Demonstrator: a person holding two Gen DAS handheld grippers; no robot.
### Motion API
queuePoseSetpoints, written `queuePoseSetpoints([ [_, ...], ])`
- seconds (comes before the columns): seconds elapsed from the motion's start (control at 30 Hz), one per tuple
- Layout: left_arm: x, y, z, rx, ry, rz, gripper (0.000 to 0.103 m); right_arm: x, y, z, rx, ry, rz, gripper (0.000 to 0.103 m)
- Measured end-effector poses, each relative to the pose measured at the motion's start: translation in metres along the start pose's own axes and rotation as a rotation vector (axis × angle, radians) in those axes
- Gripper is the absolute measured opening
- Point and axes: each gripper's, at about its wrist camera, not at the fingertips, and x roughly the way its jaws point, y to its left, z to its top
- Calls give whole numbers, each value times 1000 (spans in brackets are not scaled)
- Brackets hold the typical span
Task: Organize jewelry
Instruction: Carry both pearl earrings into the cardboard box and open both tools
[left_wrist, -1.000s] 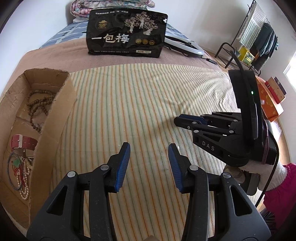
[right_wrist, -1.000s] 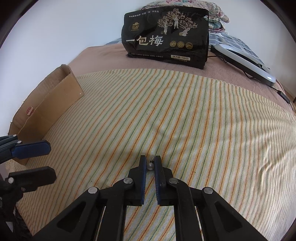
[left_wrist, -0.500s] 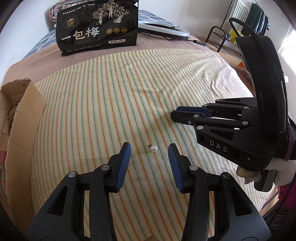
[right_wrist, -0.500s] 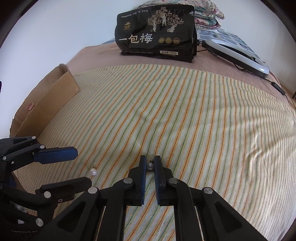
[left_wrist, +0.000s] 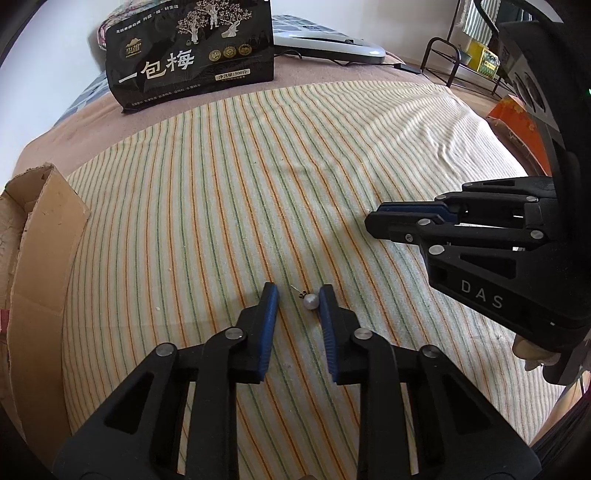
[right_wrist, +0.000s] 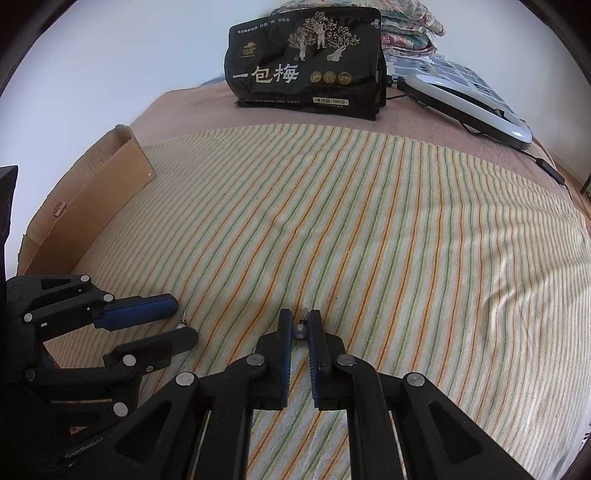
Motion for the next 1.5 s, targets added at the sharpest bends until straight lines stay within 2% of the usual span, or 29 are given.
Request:
queuePoseSetpoints([
  [0.03, 0, 0, 0, 1, 0, 4, 10, 0, 0, 0, 0, 1, -1, 4],
  [0.07, -1, 1, 0, -1, 0, 4, 9, 0, 0, -1, 0, 1, -2, 4],
  [0.3, -8, 5, 0, -15, -7, 3, 8, -6, 4, -2, 6, -3, -9, 6],
  [0.8, -66, 26, 7, -71, -131, 23, 8, -55, 7, 12, 25, -112, -40, 6],
  [1.5, -154, 77, -5, -193, -291, 73, 8, -103, 93, 30, -103, -228, -3, 6],
])
